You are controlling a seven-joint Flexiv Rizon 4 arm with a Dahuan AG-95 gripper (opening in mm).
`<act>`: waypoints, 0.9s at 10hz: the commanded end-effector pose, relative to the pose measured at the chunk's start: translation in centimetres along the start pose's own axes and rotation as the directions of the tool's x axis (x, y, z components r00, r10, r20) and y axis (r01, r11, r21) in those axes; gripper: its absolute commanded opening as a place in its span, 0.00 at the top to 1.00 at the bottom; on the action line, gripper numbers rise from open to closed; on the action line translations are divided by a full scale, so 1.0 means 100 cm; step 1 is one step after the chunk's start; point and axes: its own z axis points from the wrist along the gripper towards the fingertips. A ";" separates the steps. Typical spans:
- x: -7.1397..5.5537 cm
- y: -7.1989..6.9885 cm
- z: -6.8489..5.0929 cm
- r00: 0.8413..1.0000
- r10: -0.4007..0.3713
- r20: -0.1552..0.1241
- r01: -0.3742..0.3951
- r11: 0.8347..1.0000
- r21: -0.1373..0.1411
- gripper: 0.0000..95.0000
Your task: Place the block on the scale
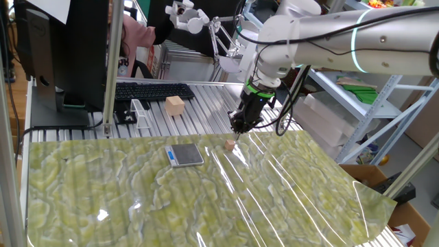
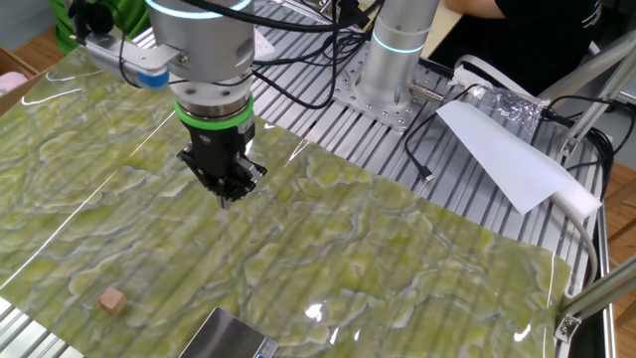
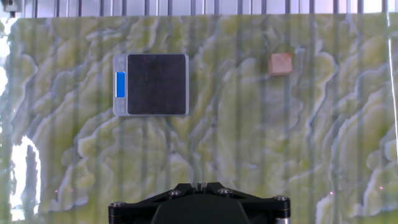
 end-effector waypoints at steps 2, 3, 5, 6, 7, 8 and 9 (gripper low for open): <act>-0.005 0.005 0.010 1.000 0.007 0.000 -0.007 1.000 -0.001 1.00; -0.005 0.005 0.011 1.000 0.008 0.000 -0.008 1.000 0.001 1.00; -0.006 0.006 0.014 1.000 0.012 -0.001 -0.012 1.000 0.000 1.00; -0.006 0.006 0.014 1.000 0.012 -0.001 -0.012 1.000 -0.001 1.00; -0.007 0.007 0.016 1.000 0.012 -0.002 -0.012 1.000 -0.001 1.00; -0.007 0.008 0.018 1.000 0.013 -0.002 -0.013 1.000 -0.002 1.00; -0.008 0.009 0.022 1.000 0.015 -0.002 -0.015 1.000 -0.003 1.00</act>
